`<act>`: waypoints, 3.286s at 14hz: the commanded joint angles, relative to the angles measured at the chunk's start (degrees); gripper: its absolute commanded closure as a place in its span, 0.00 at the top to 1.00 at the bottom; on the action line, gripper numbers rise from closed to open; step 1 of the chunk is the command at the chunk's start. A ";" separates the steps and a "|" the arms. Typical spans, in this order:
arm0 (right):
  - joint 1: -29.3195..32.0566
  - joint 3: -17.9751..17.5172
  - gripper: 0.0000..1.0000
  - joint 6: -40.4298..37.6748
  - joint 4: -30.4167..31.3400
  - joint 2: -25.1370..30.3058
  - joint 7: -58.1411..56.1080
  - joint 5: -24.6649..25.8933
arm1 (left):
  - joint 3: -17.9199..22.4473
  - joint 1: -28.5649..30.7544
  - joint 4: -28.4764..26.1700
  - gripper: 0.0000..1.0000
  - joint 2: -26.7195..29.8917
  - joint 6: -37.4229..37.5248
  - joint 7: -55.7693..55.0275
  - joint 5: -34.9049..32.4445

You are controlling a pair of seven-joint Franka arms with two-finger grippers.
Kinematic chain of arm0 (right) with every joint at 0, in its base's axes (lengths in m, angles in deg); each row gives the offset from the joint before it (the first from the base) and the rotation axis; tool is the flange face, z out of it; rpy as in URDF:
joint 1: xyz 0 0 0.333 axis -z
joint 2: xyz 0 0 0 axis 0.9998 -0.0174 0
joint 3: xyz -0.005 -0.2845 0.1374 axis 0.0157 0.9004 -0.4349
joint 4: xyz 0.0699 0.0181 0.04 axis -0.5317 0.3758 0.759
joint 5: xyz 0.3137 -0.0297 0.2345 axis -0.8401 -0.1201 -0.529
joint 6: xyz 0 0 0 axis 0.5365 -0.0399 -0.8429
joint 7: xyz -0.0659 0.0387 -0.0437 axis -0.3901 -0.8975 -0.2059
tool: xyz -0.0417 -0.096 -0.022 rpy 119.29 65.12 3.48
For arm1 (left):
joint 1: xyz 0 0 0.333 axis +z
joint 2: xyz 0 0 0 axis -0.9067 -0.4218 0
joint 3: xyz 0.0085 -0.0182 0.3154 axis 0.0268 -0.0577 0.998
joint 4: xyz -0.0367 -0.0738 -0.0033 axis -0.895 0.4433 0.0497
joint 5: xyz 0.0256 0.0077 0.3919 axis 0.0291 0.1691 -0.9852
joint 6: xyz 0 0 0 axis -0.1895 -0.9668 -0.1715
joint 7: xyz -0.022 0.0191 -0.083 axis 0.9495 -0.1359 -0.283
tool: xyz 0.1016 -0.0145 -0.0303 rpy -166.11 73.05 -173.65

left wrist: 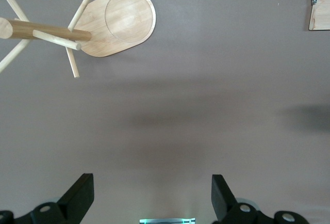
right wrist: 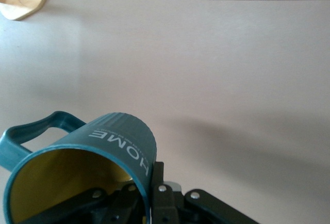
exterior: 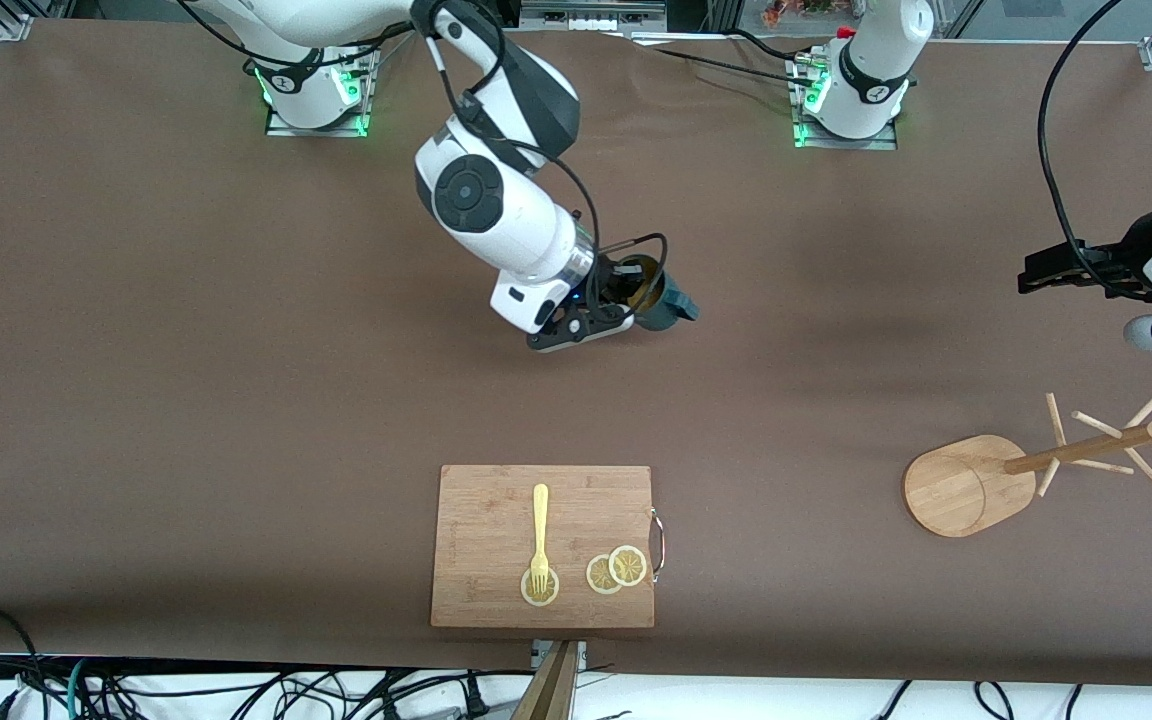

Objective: Pass cup and hang on rack
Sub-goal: 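Lift the teal mug with the right gripper toward the table middle, then set the mug down with the right gripper while the left gripper approaches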

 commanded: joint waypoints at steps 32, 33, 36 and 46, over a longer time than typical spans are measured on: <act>-20.46 11.17 1.00 -3.06 -4.57 -8.71 10.43 23.37 | 0.75 0.98 -30.10 1.00 0.40 -18.26 56.28 20.12; -19.07 11.09 1.00 -5.96 -5.19 -7.13 10.34 23.28 | 0.75 0.72 -31.33 1.00 0.49 -19.32 57.25 21.53; -15.55 11.09 1.00 -11.42 -5.29 -0.90 10.42 23.02 | 0.58 -1.12 -34.68 1.00 0.23 -22.75 65.49 25.66; 4.57 14.42 1.00 -31.21 0.06 17.83 -4.15 12.57 | -0.30 -4.03 -43.90 1.00 -8.46 -33.39 108.99 45.15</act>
